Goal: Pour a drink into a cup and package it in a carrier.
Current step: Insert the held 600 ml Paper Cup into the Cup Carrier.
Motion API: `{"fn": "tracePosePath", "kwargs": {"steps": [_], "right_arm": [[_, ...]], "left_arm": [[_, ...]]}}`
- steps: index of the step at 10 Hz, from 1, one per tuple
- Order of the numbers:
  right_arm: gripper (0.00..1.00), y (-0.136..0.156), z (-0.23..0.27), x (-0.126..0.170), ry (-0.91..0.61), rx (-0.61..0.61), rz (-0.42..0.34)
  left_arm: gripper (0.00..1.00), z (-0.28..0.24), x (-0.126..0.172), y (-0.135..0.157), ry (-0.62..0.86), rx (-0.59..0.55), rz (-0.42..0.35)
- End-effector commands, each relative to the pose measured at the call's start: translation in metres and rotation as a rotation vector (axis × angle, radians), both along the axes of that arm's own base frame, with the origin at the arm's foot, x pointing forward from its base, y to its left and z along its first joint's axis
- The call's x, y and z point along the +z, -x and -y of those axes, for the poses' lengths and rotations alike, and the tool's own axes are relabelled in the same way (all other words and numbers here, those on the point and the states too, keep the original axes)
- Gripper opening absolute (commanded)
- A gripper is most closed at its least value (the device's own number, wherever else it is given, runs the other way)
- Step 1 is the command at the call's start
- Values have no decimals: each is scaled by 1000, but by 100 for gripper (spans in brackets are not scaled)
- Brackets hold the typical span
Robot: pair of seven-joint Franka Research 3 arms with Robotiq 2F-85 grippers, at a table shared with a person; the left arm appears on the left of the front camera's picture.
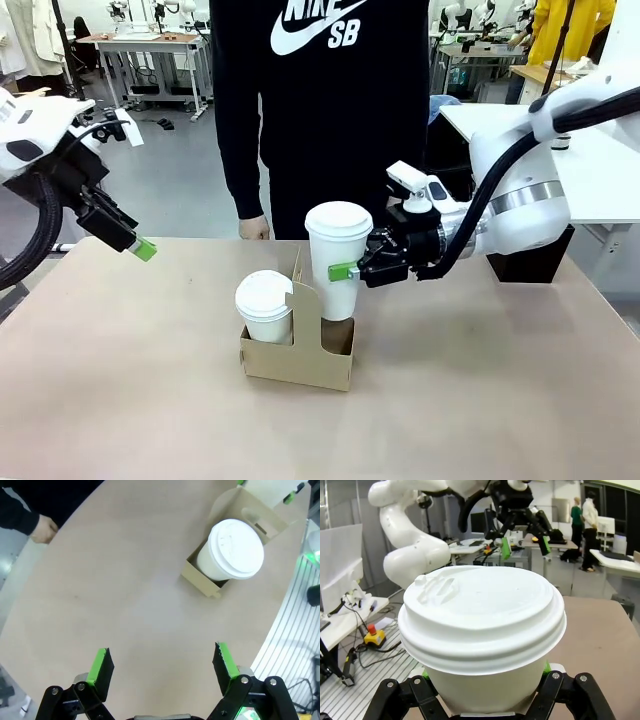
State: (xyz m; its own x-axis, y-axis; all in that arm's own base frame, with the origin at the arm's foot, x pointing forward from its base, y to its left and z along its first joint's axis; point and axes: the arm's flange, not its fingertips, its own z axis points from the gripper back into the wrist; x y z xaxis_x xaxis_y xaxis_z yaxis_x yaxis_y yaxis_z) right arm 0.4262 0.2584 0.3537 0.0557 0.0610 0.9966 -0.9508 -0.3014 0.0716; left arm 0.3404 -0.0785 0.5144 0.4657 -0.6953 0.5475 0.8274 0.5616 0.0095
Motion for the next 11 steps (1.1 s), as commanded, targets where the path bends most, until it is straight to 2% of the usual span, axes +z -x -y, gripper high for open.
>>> {"fn": "tracePosePath", "kwargs": {"steps": [1,4,9,11], "right_arm": [[81,-3,-1,-11,-35,53,39],[81,-4,6,-33,-54,60,35],[81,-14,9,-72,-62,92,-25],[81,-8,3,-75,-79,115,-31]], "left_arm": [[100,-1,1,2,-2,11,-4],[100,-1,1,2,-2,11,-4],[100,-1,1,2,-2,11,-4],[100,-1,1,2,-2,11,-4]]}}
